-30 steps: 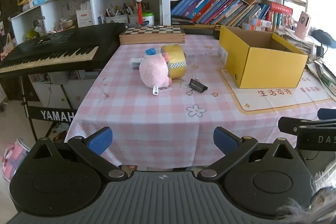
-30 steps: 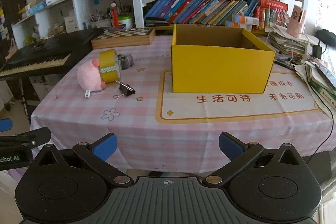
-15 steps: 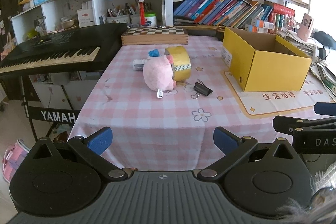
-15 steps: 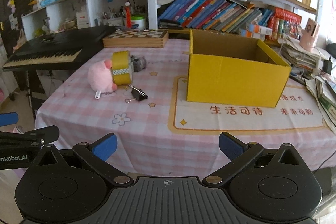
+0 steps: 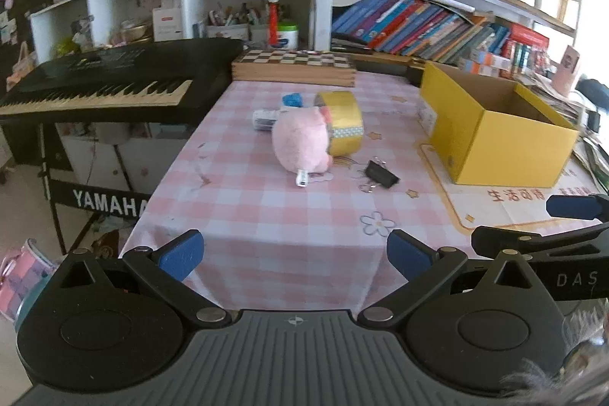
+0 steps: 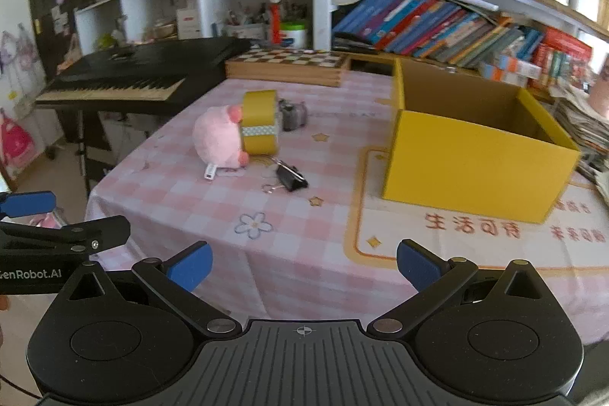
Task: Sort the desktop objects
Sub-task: 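Grasp the black binder clip with the right gripper while the left gripper grasps the pink plush pig, then carry the pig and binder clip with both grippers toward the yellow box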
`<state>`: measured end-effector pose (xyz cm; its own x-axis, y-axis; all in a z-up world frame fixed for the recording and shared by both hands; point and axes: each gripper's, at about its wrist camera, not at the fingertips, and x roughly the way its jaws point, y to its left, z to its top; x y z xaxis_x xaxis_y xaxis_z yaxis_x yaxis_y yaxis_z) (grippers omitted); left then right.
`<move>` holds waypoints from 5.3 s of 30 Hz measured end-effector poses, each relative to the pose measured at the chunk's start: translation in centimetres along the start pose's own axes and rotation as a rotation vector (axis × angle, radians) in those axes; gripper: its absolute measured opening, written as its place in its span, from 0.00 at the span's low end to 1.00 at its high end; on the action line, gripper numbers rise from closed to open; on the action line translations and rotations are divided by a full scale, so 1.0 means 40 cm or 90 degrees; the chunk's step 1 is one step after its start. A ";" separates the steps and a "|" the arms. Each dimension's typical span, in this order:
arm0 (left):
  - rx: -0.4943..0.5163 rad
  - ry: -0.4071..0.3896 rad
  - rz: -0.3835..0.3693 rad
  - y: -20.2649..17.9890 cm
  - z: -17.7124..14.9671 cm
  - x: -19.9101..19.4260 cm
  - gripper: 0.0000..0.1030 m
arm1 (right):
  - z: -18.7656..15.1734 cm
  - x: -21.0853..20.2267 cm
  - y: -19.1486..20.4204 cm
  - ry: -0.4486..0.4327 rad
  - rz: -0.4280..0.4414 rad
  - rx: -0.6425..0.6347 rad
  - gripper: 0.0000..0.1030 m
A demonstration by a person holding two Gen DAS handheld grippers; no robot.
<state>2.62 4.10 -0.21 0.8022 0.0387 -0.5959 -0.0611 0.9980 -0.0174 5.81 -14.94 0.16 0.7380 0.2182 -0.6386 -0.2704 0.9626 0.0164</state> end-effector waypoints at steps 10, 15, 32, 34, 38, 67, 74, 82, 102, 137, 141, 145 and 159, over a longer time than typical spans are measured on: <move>-0.035 0.006 0.038 0.036 0.062 0.084 1.00 | 0.064 0.105 0.011 0.004 0.028 -0.066 0.98; -0.051 0.009 0.044 0.045 0.104 0.149 1.00 | 0.091 0.172 0.010 0.014 0.042 -0.112 0.93; -0.027 0.052 0.023 -0.007 0.210 0.419 0.99 | 0.135 0.385 -0.015 0.069 0.097 -0.159 0.75; -0.018 0.056 0.015 -0.015 0.219 0.448 0.98 | 0.140 0.401 -0.018 0.073 0.099 -0.157 0.70; 0.002 0.073 0.013 -0.030 0.230 0.501 0.94 | 0.152 0.433 -0.025 0.084 0.104 -0.144 0.63; -0.117 0.023 -0.055 0.059 0.212 0.312 0.52 | 0.194 0.327 -0.019 0.036 0.143 -0.106 0.25; -0.113 0.000 -0.097 0.049 0.194 0.204 0.52 | 0.174 0.221 -0.023 0.024 0.139 -0.077 0.25; -0.102 0.010 -0.151 0.030 0.141 0.097 0.52 | 0.114 0.113 -0.034 0.024 0.114 -0.041 0.25; -0.027 0.053 -0.275 -0.051 0.023 -0.031 0.52 | -0.068 -0.080 -0.066 0.030 0.008 0.065 0.25; 0.068 0.089 -0.397 -0.302 0.074 0.053 0.52 | -0.094 -0.110 -0.280 0.043 -0.091 0.151 0.25; 0.072 0.089 -0.403 -0.345 0.093 0.074 0.52 | -0.078 -0.097 -0.323 0.044 -0.090 0.148 0.25; 0.075 0.080 -0.405 -0.389 0.115 0.093 0.52 | -0.057 -0.087 -0.369 0.039 -0.090 0.142 0.25; 0.056 0.001 -0.374 -0.495 0.273 0.147 0.52 | 0.114 -0.042 -0.516 -0.040 -0.050 0.052 0.25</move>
<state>15.04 -14.88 5.39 0.6864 -0.5209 -0.5075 0.4422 0.8529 -0.2774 12.97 -34.43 4.38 0.7927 0.1488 -0.5912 -0.1605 0.9865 0.0331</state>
